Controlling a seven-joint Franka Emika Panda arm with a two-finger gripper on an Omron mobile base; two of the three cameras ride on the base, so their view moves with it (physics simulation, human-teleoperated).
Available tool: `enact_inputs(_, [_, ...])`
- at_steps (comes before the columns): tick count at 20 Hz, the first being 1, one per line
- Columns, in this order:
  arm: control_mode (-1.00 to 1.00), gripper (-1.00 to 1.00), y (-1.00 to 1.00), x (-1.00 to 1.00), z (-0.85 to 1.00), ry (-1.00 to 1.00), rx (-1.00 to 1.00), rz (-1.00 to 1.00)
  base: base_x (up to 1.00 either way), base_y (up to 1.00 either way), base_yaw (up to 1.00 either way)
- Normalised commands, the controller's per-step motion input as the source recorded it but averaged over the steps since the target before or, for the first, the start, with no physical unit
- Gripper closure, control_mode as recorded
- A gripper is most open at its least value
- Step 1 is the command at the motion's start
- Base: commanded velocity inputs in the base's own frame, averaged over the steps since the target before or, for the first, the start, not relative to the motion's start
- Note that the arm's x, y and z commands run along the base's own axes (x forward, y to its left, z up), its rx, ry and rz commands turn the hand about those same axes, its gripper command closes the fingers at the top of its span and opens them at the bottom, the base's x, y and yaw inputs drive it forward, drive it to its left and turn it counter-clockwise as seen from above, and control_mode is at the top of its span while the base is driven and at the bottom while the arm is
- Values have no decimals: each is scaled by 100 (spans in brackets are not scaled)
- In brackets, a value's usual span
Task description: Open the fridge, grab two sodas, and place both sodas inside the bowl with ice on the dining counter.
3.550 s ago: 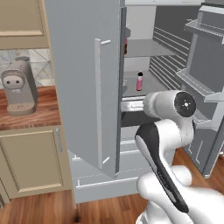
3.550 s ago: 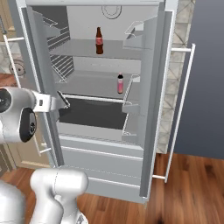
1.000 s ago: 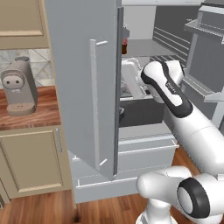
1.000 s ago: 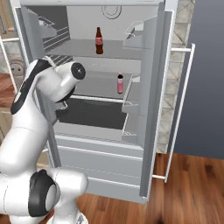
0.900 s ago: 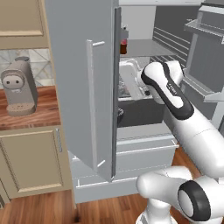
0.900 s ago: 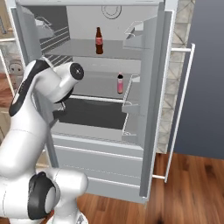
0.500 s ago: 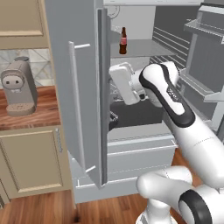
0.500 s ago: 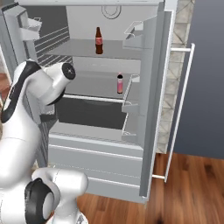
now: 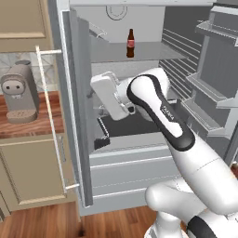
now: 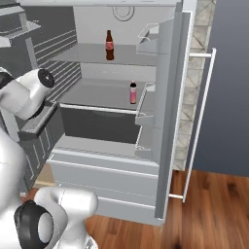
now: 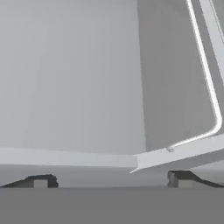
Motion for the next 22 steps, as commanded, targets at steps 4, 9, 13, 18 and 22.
enact_inputs(4, [-100,-100,96,-22,0,0,0,0,0,0,0])
enact_inputs(9, [-100,-100,95,-13,0,0,0,0,0,0,0])
enact_inputs(13, [-100,-100,84,-12,0,0,0,0,0,0,0])
enact_inputs(18, [-100,-100,30,-34,1,-5,0,0,0,0,0])
enact_inputs(22, [-100,-100,-44,-77,6,-21,0,0,0,0,0])
